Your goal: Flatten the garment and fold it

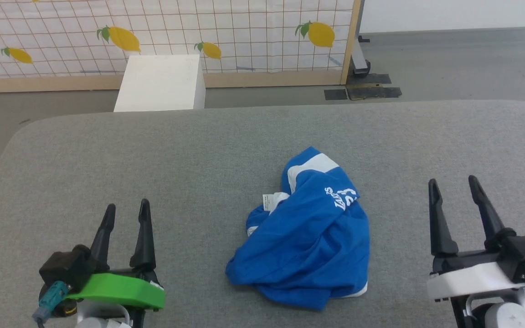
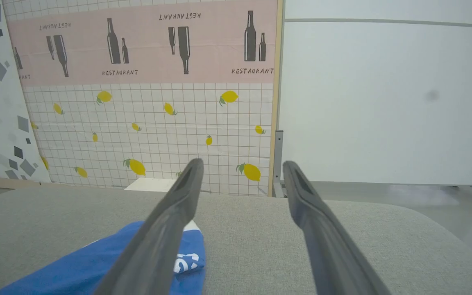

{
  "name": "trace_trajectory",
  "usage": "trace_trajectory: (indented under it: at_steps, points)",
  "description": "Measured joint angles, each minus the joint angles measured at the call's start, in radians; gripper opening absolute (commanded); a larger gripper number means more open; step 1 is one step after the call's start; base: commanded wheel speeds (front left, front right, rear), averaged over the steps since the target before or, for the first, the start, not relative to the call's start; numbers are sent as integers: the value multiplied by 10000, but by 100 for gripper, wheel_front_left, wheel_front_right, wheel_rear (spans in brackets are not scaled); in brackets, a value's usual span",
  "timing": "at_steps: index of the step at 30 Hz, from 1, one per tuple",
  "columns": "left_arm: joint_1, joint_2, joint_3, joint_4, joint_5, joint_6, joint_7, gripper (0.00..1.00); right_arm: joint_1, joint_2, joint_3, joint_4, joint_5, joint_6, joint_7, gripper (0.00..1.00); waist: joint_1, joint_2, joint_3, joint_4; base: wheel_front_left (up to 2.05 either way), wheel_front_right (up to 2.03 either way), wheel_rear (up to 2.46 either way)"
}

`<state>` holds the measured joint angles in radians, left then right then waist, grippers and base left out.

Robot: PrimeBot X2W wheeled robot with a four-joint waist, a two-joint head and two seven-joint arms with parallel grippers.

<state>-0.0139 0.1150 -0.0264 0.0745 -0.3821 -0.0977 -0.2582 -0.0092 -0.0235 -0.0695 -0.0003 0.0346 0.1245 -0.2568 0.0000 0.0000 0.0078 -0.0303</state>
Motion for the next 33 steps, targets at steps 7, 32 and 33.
trace_trajectory:
  at_steps: [7,32,33]
  points:
    - [6,-349,268,159,416,-249,0,100,62,-2,25,29,0,0,0,100,0,0,68,23,0,0,0]
    - [-917,-500,-886,788,376,-259,0,100,60,-2,61,56,2,0,0,100,0,0,231,79,0,0,0]
    - [-1171,-502,-1158,1024,328,-259,12,100,58,-2,61,58,2,0,0,100,0,0,256,73,0,0,0]
